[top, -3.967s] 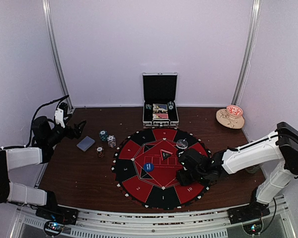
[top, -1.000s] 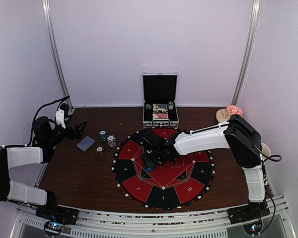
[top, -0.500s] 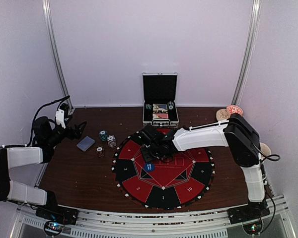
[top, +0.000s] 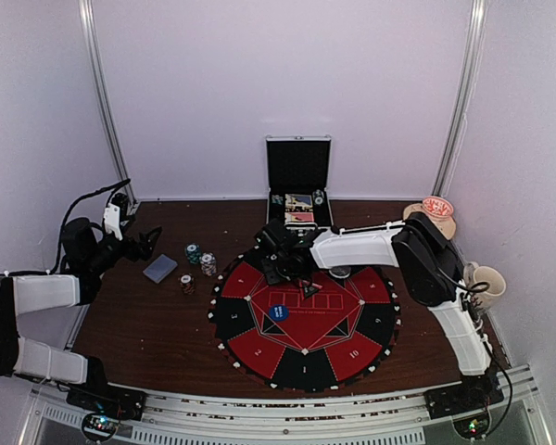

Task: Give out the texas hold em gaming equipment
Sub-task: Place the big blind button at position 5, then pick up the small blind button from the poker table mat.

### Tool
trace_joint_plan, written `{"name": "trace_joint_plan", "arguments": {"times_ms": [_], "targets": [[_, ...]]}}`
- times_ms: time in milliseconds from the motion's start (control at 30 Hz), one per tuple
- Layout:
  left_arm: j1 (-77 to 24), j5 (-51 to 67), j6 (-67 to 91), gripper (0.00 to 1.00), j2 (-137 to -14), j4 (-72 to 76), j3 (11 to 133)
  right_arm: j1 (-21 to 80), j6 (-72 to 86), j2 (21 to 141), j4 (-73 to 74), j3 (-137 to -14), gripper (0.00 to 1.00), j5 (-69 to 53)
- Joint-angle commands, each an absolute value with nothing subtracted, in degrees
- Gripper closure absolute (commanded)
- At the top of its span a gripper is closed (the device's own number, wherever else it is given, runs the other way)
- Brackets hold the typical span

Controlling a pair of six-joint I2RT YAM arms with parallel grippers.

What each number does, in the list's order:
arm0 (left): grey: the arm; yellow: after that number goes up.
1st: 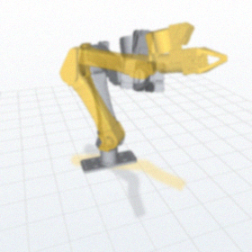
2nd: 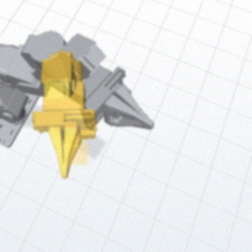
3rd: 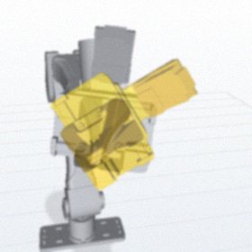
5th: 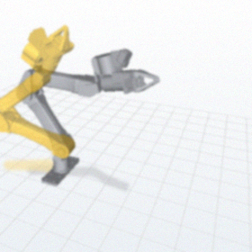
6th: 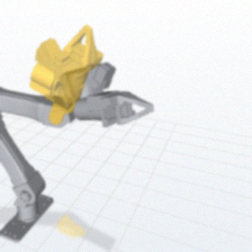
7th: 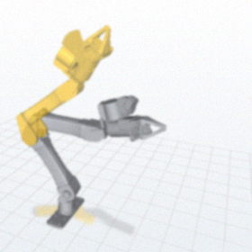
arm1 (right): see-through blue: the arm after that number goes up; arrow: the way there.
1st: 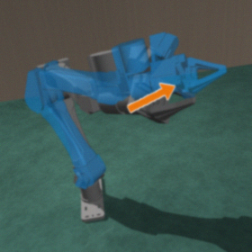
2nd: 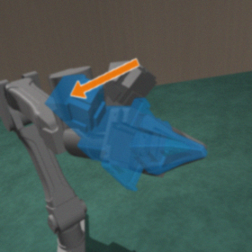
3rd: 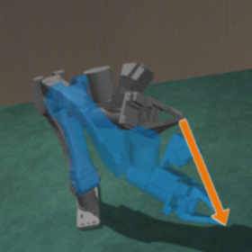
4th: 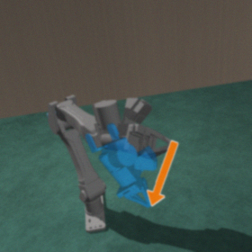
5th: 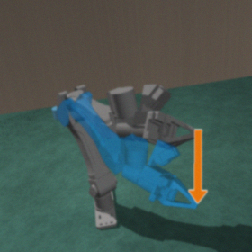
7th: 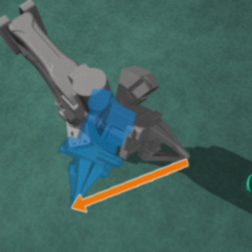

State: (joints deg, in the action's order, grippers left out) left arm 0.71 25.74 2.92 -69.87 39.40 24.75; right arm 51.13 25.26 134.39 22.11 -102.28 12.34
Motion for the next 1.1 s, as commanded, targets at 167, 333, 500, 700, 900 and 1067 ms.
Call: {"name": "trace_joint_plan", "arguments": {"times_ms": [167, 333, 500, 700, 900, 1067], "targets": [[1.0, 25.9, 2.2, 0.02, -70.6, 42.2, 25.5, 50.5, 23.4, 136.3, 22.1, -103.5, 0.46, 8.8], [1.0, 25.8, 2.2, 0.02, -70.4, 42.2, 25.4, 50.5, 22.9, 136.5, 21.4, -103.4, 0.46, 7.6], [1.1, 26.0, 2.3, 0.02, -70.7, 42.2, 25.6, 50.5, 22.6, 136.8, 21.2, -103.4, 0.42, 6.9], [1.0, 25.9, 2.2, 0.02, -70.5, 42.2, 25.5, 50.6, 21.5, 135.2, 24.0, -103.7, 0.23, 8.1], [1.0, 25.9, 2.2, 0.02, -70.8, 42.2, 25.7, 51.5, 19.6, 124.1, 22.9, -95.3, 0.15, 7.4], [1.0, 25.8, 2.1, 0.02, -70.6, 42.1, 25.5, 54.6, 16.6, 117.4, 23.3, -86.9, 0.14, 5.6]]}}
